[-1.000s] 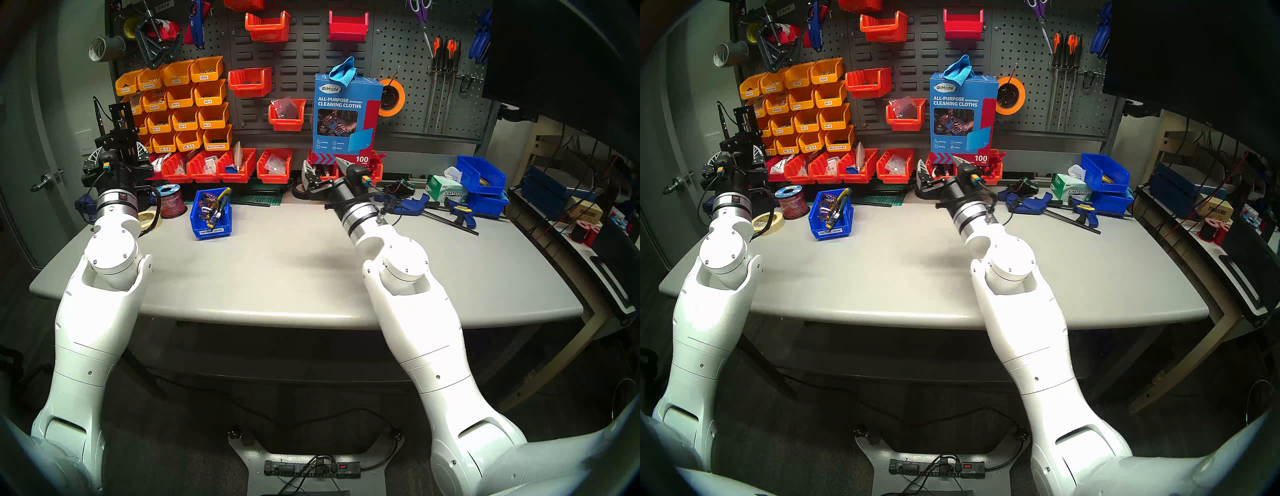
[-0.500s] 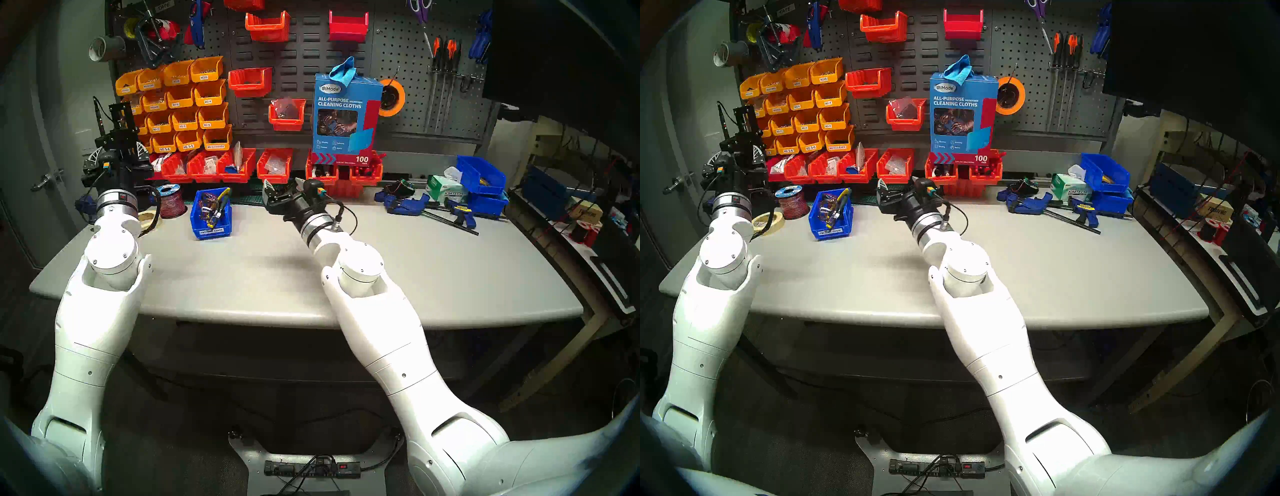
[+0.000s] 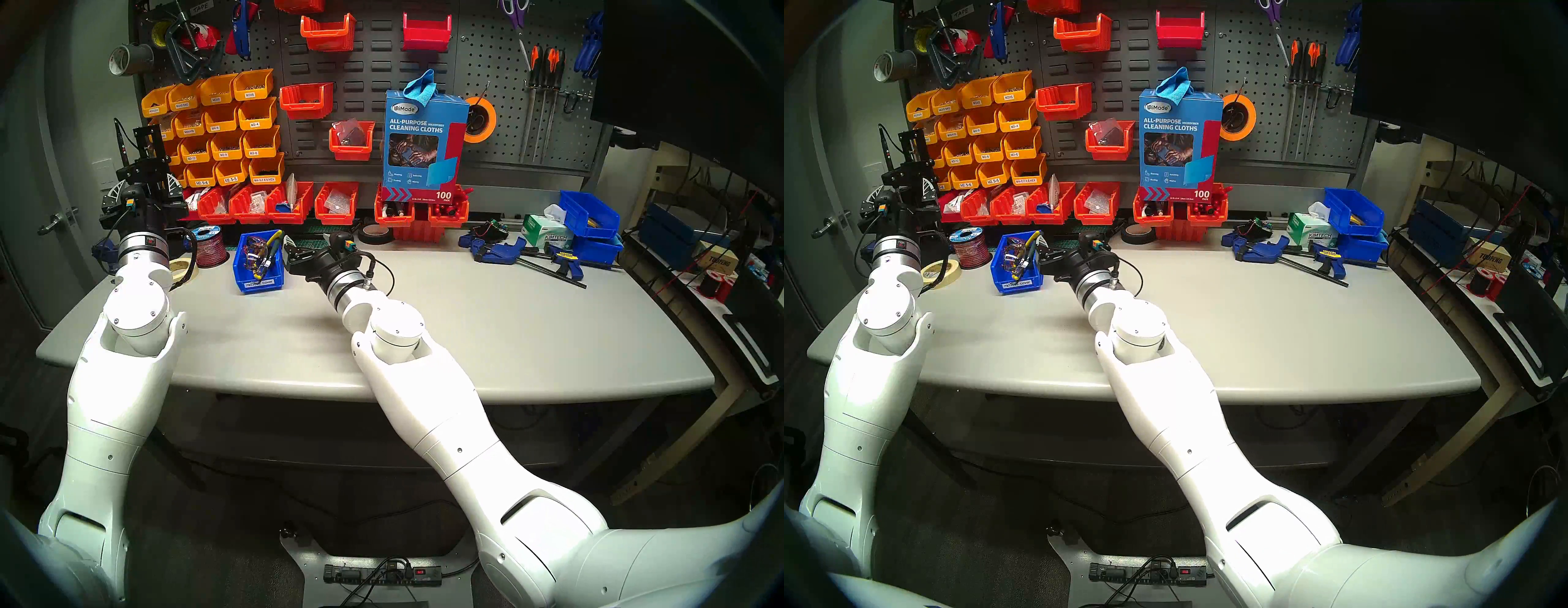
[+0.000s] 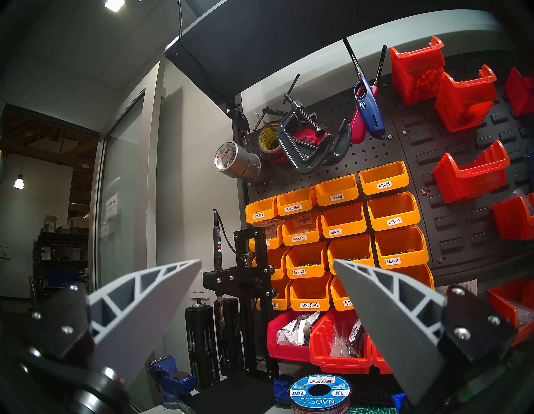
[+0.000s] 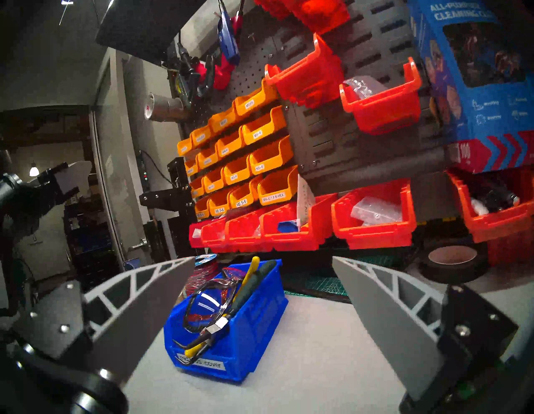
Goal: Take out tools from the storage box
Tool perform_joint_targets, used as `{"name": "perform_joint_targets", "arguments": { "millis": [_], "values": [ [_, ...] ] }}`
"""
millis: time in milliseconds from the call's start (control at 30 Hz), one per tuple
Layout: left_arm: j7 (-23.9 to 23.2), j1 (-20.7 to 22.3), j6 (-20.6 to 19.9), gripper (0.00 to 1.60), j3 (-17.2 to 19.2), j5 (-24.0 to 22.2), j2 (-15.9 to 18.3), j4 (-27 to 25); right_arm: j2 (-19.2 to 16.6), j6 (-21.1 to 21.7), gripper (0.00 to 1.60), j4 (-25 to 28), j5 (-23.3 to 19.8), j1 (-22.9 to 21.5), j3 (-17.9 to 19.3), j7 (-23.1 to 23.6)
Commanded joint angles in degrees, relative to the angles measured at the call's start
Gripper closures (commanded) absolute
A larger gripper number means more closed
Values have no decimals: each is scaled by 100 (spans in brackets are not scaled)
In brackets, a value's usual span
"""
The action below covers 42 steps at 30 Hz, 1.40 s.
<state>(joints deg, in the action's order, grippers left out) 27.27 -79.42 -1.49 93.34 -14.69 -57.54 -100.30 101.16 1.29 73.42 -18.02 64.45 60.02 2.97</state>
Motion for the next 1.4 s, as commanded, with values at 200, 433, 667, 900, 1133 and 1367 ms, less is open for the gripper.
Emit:
{"name": "perform_joint_targets", "arguments": {
  "millis": [200,433,667,900,1133,1367],
  "values": [
    [-9,59,19,0,15,-2,18,-59,420,-527,0,-902,193,-708,-172,-109],
    [-9,59,19,0,15,-3,19,-60,476,-762,0,-1478,204,-962,-210,19],
    [-8,59,19,0,14,-3,19,-59,591,-1028,0,-2043,299,-1216,-264,48],
    [-8,59,19,0,14,-3,19,-59,767,-1280,0,-2647,477,-1509,-289,-175],
    [-6,59,19,0,13,-2,19,-58,933,-1388,0,-3226,558,-1899,-286,-338],
    [-6,59,19,0,13,-2,20,-58,1084,-1410,0,-3798,544,-2233,-311,-205]
  ]
}}
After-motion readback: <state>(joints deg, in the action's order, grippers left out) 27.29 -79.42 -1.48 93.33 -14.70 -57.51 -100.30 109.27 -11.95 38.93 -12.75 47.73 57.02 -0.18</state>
